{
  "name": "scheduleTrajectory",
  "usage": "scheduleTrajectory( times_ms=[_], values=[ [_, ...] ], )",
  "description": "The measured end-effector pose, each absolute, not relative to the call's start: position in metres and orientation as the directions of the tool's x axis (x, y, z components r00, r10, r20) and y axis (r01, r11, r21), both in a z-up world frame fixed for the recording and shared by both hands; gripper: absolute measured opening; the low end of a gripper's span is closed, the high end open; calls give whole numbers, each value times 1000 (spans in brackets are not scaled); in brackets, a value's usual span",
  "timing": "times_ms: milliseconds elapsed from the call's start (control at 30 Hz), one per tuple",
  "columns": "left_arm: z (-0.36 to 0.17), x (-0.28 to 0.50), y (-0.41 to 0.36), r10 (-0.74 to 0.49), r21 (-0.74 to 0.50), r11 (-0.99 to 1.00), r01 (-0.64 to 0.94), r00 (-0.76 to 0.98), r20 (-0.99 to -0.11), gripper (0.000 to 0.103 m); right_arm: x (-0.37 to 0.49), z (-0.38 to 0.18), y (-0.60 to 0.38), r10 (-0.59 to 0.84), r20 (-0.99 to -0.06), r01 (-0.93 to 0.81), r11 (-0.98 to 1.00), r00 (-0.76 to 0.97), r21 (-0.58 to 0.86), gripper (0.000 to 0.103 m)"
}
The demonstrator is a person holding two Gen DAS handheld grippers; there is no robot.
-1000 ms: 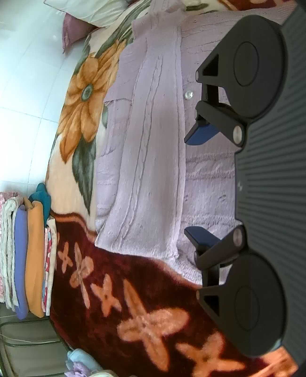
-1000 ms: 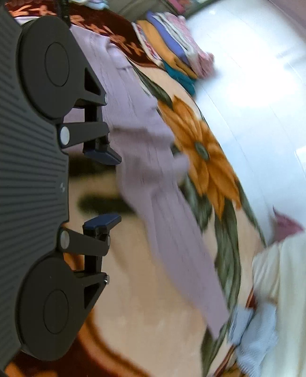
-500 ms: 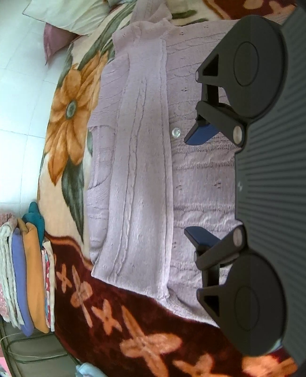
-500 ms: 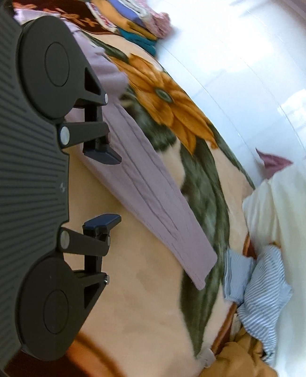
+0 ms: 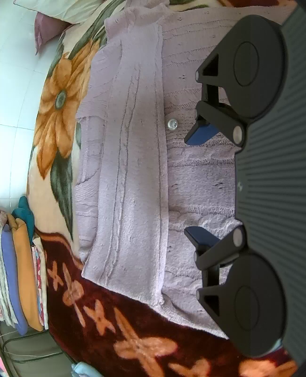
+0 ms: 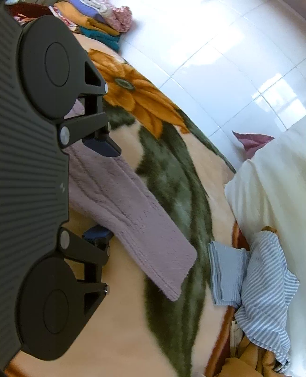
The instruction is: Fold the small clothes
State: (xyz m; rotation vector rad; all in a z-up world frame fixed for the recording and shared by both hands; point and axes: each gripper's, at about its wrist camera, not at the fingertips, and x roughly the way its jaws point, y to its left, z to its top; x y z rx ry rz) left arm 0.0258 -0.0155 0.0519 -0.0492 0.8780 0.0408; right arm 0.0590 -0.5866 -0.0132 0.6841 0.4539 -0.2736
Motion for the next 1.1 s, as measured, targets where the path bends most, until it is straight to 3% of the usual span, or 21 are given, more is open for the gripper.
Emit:
scheduleTrajectory(
  times_ms=[33, 100, 133, 400, 600, 1100],
  values=[
    [52, 26, -16, 17, -25, 998, -56, 637, -770, 77, 60, -13, -585, -129, -498, 411, 753, 858, 514, 30],
    [51, 27, -17, 18, -21, 998, -54, 636, -771, 77, 56, -13, -586, -162, -501, 434, 754, 850, 493, 12],
    [50, 27, -18, 19, -19, 998, -53, 635, -772, 77, 51, -13, -589, -164, -493, 436, 743, 855, 508, 9],
    [54, 26, -19, 6, -23, 999, -37, 650, -760, 77, -9, 33, -586, -286, -379, 439, 794, 880, 421, 7],
    [59, 30, -22, -15, -40, 999, -24, 656, -755, 77, -39, 53, -584, -291, -367, 438, 793, 883, 424, 7],
    [77, 19, -14, -46, -38, 999, 27, 675, -736, 77, -56, 110, -469, -90, -245, 200, 858, 965, 473, 7]
  ],
)
